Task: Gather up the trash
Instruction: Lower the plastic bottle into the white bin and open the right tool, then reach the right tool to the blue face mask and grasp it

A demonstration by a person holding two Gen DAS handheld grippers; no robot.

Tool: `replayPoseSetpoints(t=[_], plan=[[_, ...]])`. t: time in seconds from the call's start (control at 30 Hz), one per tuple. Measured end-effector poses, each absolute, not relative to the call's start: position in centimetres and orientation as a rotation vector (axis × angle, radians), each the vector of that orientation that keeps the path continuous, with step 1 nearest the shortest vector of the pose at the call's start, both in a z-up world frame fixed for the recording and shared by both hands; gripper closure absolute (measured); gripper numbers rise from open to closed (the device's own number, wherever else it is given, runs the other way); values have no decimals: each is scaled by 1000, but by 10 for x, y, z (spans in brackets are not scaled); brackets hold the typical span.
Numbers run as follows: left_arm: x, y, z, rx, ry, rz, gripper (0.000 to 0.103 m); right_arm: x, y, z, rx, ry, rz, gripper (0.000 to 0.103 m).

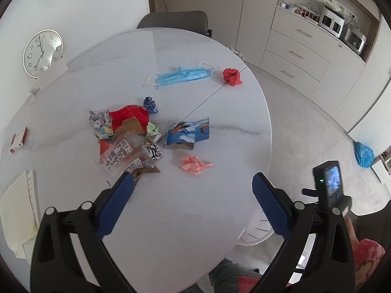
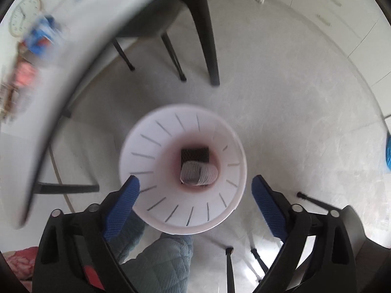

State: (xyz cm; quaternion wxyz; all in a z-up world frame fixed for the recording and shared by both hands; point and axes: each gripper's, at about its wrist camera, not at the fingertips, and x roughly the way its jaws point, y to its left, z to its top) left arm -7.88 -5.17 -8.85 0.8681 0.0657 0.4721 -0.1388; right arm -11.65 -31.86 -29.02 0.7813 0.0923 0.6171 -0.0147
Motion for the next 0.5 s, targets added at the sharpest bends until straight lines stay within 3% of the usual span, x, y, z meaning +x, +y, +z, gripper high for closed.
replayPoseSetpoints(t=[0.27,0.5], plan=[[-68,-14,-58,93,919,-247,8,-109,-296,-136,202,1066,3,2],[-58,13,-58,78,908,-226,8,-85,-272,-91,180,966,47,2]])
